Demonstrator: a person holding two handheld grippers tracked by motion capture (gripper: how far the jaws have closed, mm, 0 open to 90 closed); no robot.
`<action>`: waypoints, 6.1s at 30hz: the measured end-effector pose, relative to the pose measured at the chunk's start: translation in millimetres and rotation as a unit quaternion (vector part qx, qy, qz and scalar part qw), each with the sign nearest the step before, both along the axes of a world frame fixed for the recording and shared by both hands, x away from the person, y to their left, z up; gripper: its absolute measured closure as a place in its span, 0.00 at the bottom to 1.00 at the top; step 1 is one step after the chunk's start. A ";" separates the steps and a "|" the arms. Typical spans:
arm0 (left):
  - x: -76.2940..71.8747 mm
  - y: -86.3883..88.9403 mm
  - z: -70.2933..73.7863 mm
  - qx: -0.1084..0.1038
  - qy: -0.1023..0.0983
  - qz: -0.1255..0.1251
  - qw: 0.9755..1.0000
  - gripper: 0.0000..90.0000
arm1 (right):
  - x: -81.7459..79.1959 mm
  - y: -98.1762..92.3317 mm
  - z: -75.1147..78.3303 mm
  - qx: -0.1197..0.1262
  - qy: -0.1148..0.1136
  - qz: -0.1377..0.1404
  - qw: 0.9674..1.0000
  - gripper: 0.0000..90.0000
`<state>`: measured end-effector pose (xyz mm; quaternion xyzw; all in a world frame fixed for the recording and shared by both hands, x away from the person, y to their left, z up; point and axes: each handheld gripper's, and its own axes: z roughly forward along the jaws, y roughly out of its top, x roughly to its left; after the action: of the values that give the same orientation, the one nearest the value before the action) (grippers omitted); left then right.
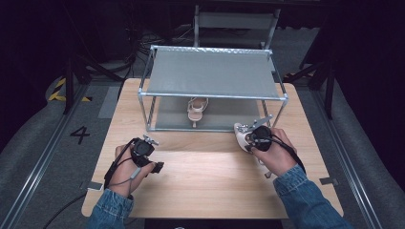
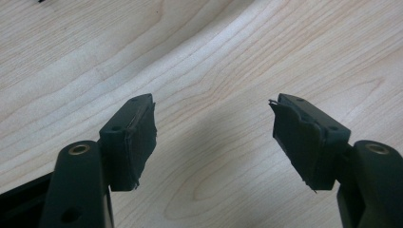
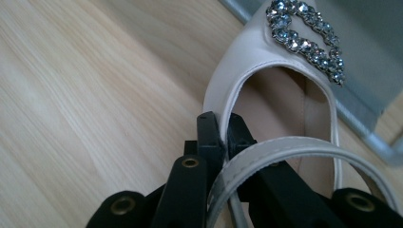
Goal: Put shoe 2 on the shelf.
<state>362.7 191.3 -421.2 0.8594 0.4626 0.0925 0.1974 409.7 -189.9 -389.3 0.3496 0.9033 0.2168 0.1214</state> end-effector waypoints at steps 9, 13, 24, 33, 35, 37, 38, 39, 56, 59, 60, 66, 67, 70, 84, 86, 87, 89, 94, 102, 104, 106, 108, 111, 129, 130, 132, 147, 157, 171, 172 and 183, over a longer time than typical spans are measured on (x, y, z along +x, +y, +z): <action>0.9 6.5 1.3 -0.007 -0.002 0.002 1.000 0.35 | 28.7 27.4 0.6 -0.001 -0.003 0.013 1.000 0.97; 1.4 10.8 3.3 0.008 -0.011 0.010 1.000 0.35 | 44.9 39.3 -1.2 -0.009 -0.013 0.011 1.000 0.97; 2.6 15.8 4.2 0.000 -0.010 0.012 1.000 0.35 | 72.5 53.2 -13.3 -0.021 -0.046 -0.006 0.999 0.96; 2.8 17.0 4.5 -0.003 -0.009 0.011 1.000 0.35 | 84.6 64.3 -27.1 -0.036 -0.062 -0.011 0.997 0.96; 2.3 16.6 4.8 -0.007 -0.006 0.013 1.000 0.35 | 85.8 69.1 -28.2 -0.047 -0.066 -0.010 0.997 0.96; 2.9 17.2 5.1 -0.006 -0.009 0.009 1.000 0.35 | 87.0 72.6 -28.4 -0.052 -0.069 -0.012 0.996 0.96; 2.9 17.2 5.2 -0.008 -0.008 0.009 1.000 0.35 | 88.1 74.9 -28.4 -0.055 -0.073 -0.011 0.996 0.96; 2.9 17.2 5.2 -0.008 -0.008 0.009 1.000 0.35 | 88.1 74.9 -28.4 -0.055 -0.073 -0.011 0.996 0.96; 9.0 11.1 3.0 -0.008 0.001 0.003 1.000 0.35 | 78.3 76.0 -18.2 -0.053 -0.128 -0.012 0.990 0.62; 12.2 7.7 3.3 -0.005 0.000 -0.003 1.000 0.35 | 68.2 67.2 -7.6 -0.033 -0.140 -0.019 0.989 0.58; 14.8 6.0 2.5 -0.003 0.001 -0.008 1.000 0.35 | 65.5 64.9 -4.9 -0.028 -0.148 -0.018 0.988 0.57; 21.8 2.6 3.1 -0.005 0.003 -0.013 1.000 0.35 | 45.7 50.0 12.5 0.005 -0.158 -0.021 0.987 0.56; 22.8 2.0 3.4 -0.006 0.003 -0.012 1.000 0.35 | 42.5 46.2 14.7 0.008 -0.156 -0.023 0.987 0.56; 26.0 0.6 3.4 -0.006 0.002 -0.014 1.000 0.35 | 33.2 32.5 19.2 0.024 -0.133 -0.036 0.990 0.57; 24.9 0.1 3.1 -0.003 0.004 -0.012 1.000 0.35 | -3.5 -17.7 14.6 0.046 -0.068 -0.070 0.994 0.69; 24.4 1.1 2.7 -0.002 0.005 -0.012 1.000 0.35 | -8.0 -20.5 9.9 0.043 -0.058 -0.071 0.995 0.70; 24.4 1.1 2.7 -0.002 0.005 -0.012 1.000 0.35 | -8.0 -20.5 9.9 0.043 -0.058 -0.071 0.995 0.70; 22.6 1.5 2.8 -0.002 0.006 -0.010 1.000 0.35 | -11.4 -24.1 1.0 0.045 -0.041 -0.075 0.995 0.70; 20.3 3.5 4.1 -0.004 0.004 -0.006 1.000 0.35 | -11.2 -25.3 -17.1 0.045 -0.019 -0.084 0.995 0.69; 19.9 5.4 2.1 -0.002 0.006 -0.004 1.000 0.35 | -1.5 -15.9 -41.2 0.062 -0.002 -0.068 0.996 0.78; 19.5 5.6 1.6 -0.003 0.006 -0.003 1.000 0.35 | 1.9 -14.2 -45.4 0.071 -0.001 -0.066 0.995 0.80; 19.4 6.1 1.5 -0.002 0.006 -0.007 1.000 0.35 | 5.9 -13.5 -49.6 0.081 -0.003 -0.067 0.994 0.82; 18.9 6.6 1.5 -0.004 0.009 -0.004 1.000 0.35 | 8.7 -12.3 -52.1 0.087 -0.009 -0.069 0.994 0.83; 19.1 8.1 1.6 -0.002 0.005 -0.007 1.000 0.35 | 11.6 -10.8 -55.0 0.093 -0.007 -0.067 0.993 0.86; 17.3 10.8 -0.9 -0.003 0.010 -0.004 1.000 0.34 | 26.6 -1.7 -52.3 0.123 0.003 -0.091 0.988 0.91; 17.4 10.8 -1.0 -0.003 0.010 -0.004 1.000 0.34 | 27.8 -1.5 -52.5 0.124 0.000 -0.092 0.988 0.91; 17.4 10.8 -1.1 -0.003 0.010 -0.004 1.000 0.34 | 29.3 -0.3 -52.5 0.129 0.003 -0.097 0.987 0.91; 17.2 12.2 -1.7 -0.004 0.010 -0.003 1.000 0.34 | 50.4 21.0 -46.2 0.139 -0.001 -0.099 0.985 0.94; 15.0 14.7 -2.5 -0.003 0.012 -0.001 1.000 0.34 | 68.1 38.2 -45.0 0.143 0.001 -0.095 0.985 0.95; 6.9 21.5 -5.7 -0.004 0.015 0.009 1.000 0.34 | 86.1 60.7 -50.4 0.146 0.004 -0.087 0.985 0.91; 5.7 22.9 -6.1 -0.005 0.019 0.013 1.000 0.34 | 89.1 64.8 -51.8 0.150 0.003 -0.087 0.985 0.91; 4.7 26.0 -7.2 -0.005 0.016 0.012 1.000 0.34 | 100.9 77.3 -58.9 0.137 -0.023 -0.082 0.987 0.89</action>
<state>367.4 217.3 -428.4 0.8541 0.4765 0.0784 0.1932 510.6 -112.5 -448.3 0.4304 0.8305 0.3360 0.1105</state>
